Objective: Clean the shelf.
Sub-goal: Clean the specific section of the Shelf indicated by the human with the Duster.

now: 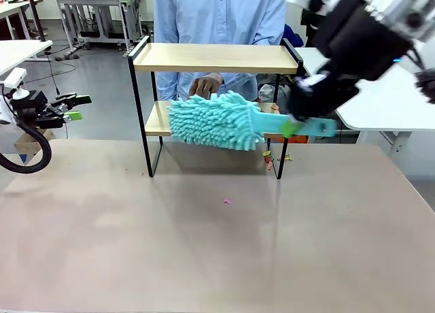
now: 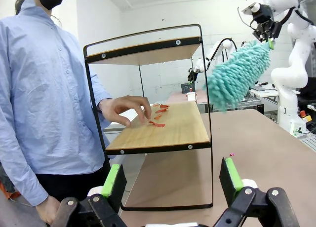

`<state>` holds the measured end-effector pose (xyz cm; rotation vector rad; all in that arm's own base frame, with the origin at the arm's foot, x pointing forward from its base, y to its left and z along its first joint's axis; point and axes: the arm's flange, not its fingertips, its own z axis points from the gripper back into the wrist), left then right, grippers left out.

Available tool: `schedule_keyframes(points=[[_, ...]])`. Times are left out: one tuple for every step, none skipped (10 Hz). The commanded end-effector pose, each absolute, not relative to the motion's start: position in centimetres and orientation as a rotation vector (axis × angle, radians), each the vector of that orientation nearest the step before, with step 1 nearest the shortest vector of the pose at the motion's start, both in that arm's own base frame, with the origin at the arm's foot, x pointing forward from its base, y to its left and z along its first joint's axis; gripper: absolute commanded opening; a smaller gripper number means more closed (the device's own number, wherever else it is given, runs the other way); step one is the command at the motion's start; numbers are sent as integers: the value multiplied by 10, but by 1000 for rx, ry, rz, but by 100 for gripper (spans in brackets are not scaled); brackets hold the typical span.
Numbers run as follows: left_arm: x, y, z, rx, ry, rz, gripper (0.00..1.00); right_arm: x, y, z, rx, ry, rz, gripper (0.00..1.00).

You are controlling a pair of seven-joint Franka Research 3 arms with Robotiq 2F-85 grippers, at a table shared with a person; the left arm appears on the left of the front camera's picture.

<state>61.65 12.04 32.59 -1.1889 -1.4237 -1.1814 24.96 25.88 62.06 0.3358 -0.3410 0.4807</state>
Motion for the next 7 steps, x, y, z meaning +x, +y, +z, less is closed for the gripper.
schedule_keyframes(points=[[614, 119, 328, -1178, -1424, -1202, 100, 247, 308, 618, 321, -394, 379, 13], [614, 119, 328, -1178, -1424, -1202, 100, 248, 319, 616, 311, -417, 344, 13], [614, 119, 328, -1178, -1424, -1202, 100, 244, 286, 617, 333, -368, 434, 13], [614, 119, 328, -1178, -1424, -1202, 100, 244, 286, 617, 333, -368, 434, 13], [614, 119, 328, -1178, -1424, -1202, 100, 244, 286, 617, 333, -368, 434, 13], [614, 119, 328, -1178, -1424, -1202, 100, 244, 286, 617, 333, -368, 434, 13], [614, 119, 328, -1178, -1424, -1202, 100, 244, 286, 617, 333, -368, 434, 13]])
